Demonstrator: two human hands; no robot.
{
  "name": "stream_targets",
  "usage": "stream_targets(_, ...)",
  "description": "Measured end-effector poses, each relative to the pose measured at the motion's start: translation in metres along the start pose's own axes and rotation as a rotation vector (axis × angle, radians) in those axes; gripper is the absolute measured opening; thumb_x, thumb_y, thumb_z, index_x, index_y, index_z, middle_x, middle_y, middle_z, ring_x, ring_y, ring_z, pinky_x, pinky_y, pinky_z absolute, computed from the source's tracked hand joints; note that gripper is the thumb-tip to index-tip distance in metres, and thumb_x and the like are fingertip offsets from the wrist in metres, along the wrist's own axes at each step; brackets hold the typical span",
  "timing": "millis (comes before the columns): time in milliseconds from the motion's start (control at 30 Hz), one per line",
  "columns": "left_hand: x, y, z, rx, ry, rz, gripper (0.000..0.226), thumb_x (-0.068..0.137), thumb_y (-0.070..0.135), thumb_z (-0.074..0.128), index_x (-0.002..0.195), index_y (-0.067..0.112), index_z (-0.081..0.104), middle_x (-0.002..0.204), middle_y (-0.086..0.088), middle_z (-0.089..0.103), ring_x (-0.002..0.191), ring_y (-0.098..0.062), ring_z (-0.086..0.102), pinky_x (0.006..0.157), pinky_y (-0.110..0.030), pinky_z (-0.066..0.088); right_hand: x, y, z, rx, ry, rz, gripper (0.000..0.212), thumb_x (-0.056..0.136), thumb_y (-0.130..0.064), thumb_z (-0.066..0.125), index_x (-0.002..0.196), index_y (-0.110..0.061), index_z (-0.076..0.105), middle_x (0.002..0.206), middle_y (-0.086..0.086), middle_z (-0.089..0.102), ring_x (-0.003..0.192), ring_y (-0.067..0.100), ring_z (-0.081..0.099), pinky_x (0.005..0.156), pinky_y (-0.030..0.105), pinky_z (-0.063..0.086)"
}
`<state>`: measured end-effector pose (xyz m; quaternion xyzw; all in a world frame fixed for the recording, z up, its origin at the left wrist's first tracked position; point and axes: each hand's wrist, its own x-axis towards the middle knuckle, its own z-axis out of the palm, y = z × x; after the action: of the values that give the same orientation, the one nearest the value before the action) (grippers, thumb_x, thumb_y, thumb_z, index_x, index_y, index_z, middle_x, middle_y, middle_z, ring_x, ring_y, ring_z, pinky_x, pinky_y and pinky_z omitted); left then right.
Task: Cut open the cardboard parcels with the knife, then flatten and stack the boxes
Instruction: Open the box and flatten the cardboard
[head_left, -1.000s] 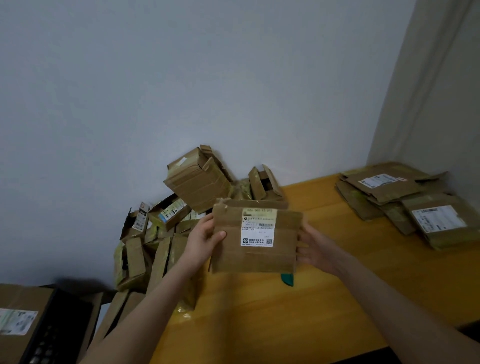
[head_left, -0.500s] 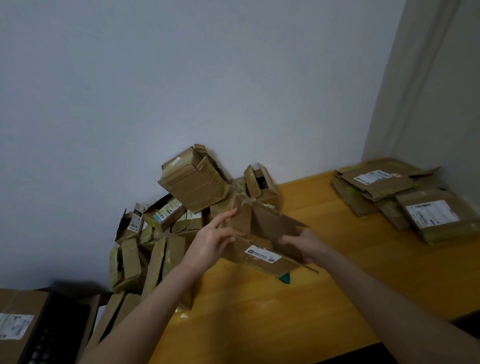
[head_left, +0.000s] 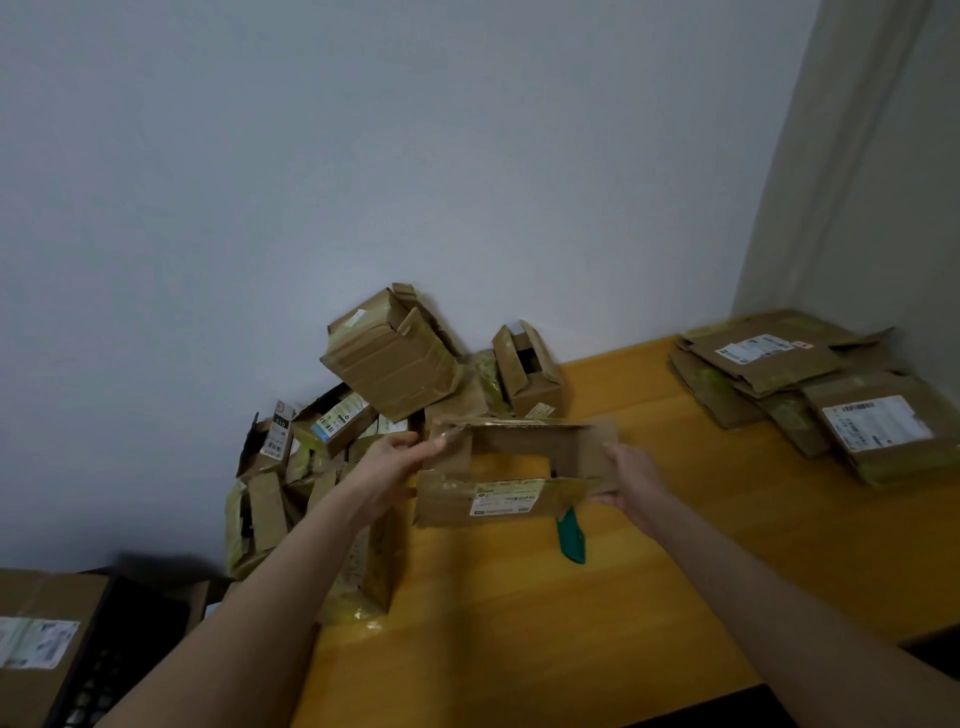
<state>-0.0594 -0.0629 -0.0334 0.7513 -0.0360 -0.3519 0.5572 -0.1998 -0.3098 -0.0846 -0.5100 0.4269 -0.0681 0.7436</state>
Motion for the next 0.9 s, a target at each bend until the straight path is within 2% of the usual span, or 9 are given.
stream_targets(100,0.005,-0.001,0.008,0.198,0.000,-0.091,0.078,0.065,0.029,0.084,0.130,0.005,0.047,0.119,-0.013,0.061,0.106,-0.027,0.062,0.098,-0.041,0.050,-0.008,-0.001,0.007,-0.024,-0.071,-0.058,0.035,0.103,-0.022,0.042,0.131,-0.002,0.042,0.116,0.017,0.052,0.092,0.024,0.057,0.076,0.039,0.055)
stream_targets(233,0.018,-0.017,0.020,0.514,0.195,-0.010,0.066,0.063,0.020,0.088,0.120,0.011,0.055,0.119,-0.007,0.062,0.109,-0.024,0.058,0.100,-0.039,0.047,-0.020,-0.003,0.012,0.012,-0.121,-0.095,0.014,0.103,-0.017,0.039,0.112,-0.008,0.046,0.096,0.010,0.052,0.086,0.019,0.054,0.083,0.038,0.051)
stream_targets(300,0.017,-0.021,0.022,0.560,0.193,0.001,0.062,0.068,0.020,0.084,0.121,0.012,0.053,0.114,-0.008,0.063,0.101,-0.023,0.061,0.091,-0.037,0.052,-0.019,-0.002,0.010,0.054,-0.120,-0.087,0.018,0.103,-0.016,0.039,0.117,-0.006,0.045,0.097,0.010,0.052,0.089,0.021,0.054,0.083,0.039,0.050)
stream_targets(400,0.006,-0.020,0.019,0.408,0.019,0.026,0.063,0.085,0.016,0.068,0.141,0.017,0.040,0.111,-0.008,0.059,0.093,-0.024,0.063,0.072,-0.029,0.054,-0.013,-0.003,0.006,0.168,-0.110,-0.050,0.031,0.104,-0.013,0.039,0.132,-0.002,0.041,0.097,0.010,0.054,0.091,0.023,0.055,0.085,0.042,0.050)
stream_targets(533,-0.003,-0.017,0.002,0.246,-0.171,0.118,0.036,0.097,0.013,0.050,0.130,0.025,0.060,0.120,-0.011,0.065,0.108,-0.027,0.063,0.097,-0.044,0.049,-0.006,0.000,0.001,0.399,-0.105,0.020,0.037,0.104,-0.009,0.036,0.139,0.002,0.035,0.116,0.021,0.053,0.104,0.032,0.054,0.086,0.047,0.049)
stream_targets(633,-0.007,-0.016,0.007,0.371,-0.237,0.187,0.033,0.099,0.009,0.046,0.123,0.020,0.066,0.112,-0.002,0.071,0.104,-0.020,0.066,0.092,-0.035,0.051,-0.005,0.005,0.004,0.483,-0.155,0.064,0.037,0.103,-0.007,0.036,0.139,0.001,0.036,0.117,0.027,0.056,0.105,0.037,0.058,0.080,0.044,0.052)
stream_targets(733,-0.010,-0.022,0.019,0.458,-0.180,0.247,0.033,0.097,0.002,0.048,0.115,0.019,0.069,0.104,0.006,0.073,0.097,-0.012,0.068,0.088,-0.027,0.054,-0.002,0.007,0.009,0.521,-0.143,0.083,0.039,0.103,-0.007,0.036,0.142,-0.001,0.035,0.125,0.029,0.054,0.101,0.036,0.060,0.073,0.041,0.054)
stream_targets(800,-0.008,-0.030,0.022,0.512,-0.123,0.279,0.032,0.096,0.002,0.050,0.112,0.021,0.070,0.106,0.007,0.072,0.099,-0.009,0.067,0.094,-0.030,0.052,0.000,0.008,0.011,0.483,-0.141,0.074,0.044,0.104,-0.017,0.038,0.145,-0.003,0.031,0.127,0.028,0.053,0.102,0.035,0.061,0.074,0.041,0.055)
stream_targets(900,-0.006,-0.040,0.024,0.645,-0.023,0.366,0.031,0.095,0.003,0.054,0.114,0.021,0.070,0.118,0.006,0.069,0.111,-0.006,0.061,0.102,-0.029,0.048,0.004,0.007,0.011,0.353,-0.217,0.093,0.071,0.096,-0.052,0.044,0.149,-0.007,0.026,0.139,0.024,0.046,0.112,0.039,0.059,0.092,0.047,0.052)
